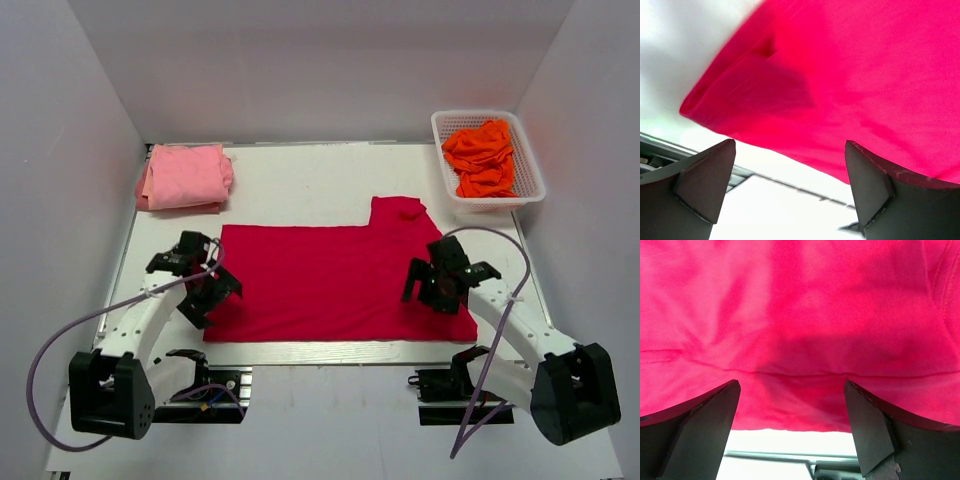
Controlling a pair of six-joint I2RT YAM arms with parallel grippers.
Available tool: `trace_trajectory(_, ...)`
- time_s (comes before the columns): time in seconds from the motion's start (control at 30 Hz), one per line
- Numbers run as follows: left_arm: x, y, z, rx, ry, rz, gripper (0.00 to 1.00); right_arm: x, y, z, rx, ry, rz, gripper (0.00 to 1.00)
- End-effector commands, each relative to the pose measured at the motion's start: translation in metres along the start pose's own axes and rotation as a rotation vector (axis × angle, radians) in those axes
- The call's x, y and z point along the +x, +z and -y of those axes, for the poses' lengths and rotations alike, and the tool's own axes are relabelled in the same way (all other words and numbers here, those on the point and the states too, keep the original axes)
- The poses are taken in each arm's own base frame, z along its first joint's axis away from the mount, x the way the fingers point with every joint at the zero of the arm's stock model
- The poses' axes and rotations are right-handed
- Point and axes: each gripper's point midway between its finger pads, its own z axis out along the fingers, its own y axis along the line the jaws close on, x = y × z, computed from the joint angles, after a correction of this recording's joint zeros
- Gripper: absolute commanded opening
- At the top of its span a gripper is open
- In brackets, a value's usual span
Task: Fold and stack the t-shirts
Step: Fold the flattened tshirt in 1/3 of the way, then grap the side of the flattened tshirt furthest away from the robot with both arms
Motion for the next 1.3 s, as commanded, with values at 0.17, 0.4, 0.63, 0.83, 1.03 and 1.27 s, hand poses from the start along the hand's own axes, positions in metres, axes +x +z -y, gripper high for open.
trace_trajectory(0.17, -0.105, -0.061, 0.061, 0.025, -0.016, 0.357, 1.0, -0.126, -0.043, -0.058, -0.055, -0.104, 0.279, 0.9)
trace_trajectory(0.4, -0.171, -0.018, 0.117, -0.072, 0.044, 0.396, 1.0, -0.224, -0.056, -0.072, 0.1, -0.055, 0.467, 0.9)
trace_trajectory(0.63, -0.214, 0.018, 0.144, -0.153, 0.073, 0.443, 0.91, -0.272, -0.011, -0.078, 0.193, -0.044, 0.433, 0.9)
trace_trajectory(0.83, -0.207, 0.061, 0.137, -0.222, 0.092, 0.357, 0.77, -0.305, 0.034, -0.071, 0.262, -0.036, 0.373, 0.9)
trace_trajectory(1.03, -0.189, 0.084, 0.13, -0.237, 0.12, 0.285, 0.48, -0.327, 0.068, -0.069, 0.31, -0.089, 0.35, 0.9)
trace_trajectory(1.27, -0.183, 0.093, 0.137, -0.181, 0.13, 0.258, 0.15, -0.33, 0.106, -0.069, 0.288, -0.104, 0.31, 0.9)
